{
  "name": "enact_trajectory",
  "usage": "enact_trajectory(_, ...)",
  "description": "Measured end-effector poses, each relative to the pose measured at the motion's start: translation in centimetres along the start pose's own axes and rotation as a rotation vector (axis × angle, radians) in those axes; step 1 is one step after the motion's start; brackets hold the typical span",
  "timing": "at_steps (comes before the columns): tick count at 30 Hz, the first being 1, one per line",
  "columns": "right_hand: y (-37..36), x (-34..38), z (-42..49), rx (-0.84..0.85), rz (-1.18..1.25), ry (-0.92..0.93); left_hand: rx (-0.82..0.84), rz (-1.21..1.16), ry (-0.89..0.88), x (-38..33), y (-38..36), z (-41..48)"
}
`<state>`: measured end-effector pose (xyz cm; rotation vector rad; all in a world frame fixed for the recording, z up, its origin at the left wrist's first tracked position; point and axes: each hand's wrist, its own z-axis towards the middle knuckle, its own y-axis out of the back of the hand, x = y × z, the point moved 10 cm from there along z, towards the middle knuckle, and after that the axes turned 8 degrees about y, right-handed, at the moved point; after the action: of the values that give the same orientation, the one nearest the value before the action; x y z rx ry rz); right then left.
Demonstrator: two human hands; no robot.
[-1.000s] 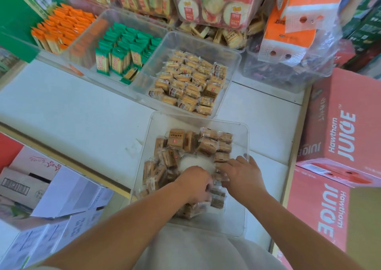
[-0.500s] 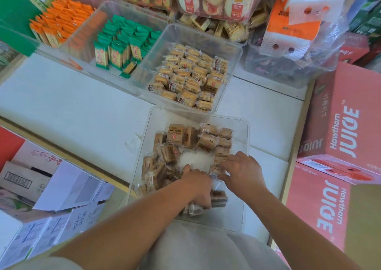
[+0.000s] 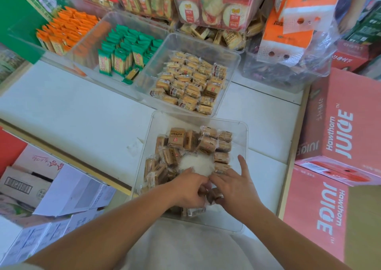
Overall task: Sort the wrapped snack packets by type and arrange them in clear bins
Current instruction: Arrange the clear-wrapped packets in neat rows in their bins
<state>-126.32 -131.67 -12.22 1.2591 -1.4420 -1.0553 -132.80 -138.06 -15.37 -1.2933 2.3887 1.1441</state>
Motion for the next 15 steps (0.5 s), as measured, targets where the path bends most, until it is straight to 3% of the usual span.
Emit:
enact_trajectory(5, 1.0, -1.2, -0.1, -0.14, -0.026, -0.05, -0.118, 0.24, -0.094, 0.2, 1.3, -2.7)
enact_trajectory(12, 2.3, -1.5, 0.3, -0.195, 0.061, -0.055, 0.127, 0.16, -0.065, 0.9, 0.1, -4.6)
enact_trajectory(15, 1.9, -2.0, 0.4, -0.14, 0.052, -0.065, 0.111, 0.116, -0.036, 0.4, 0.3, -3.6)
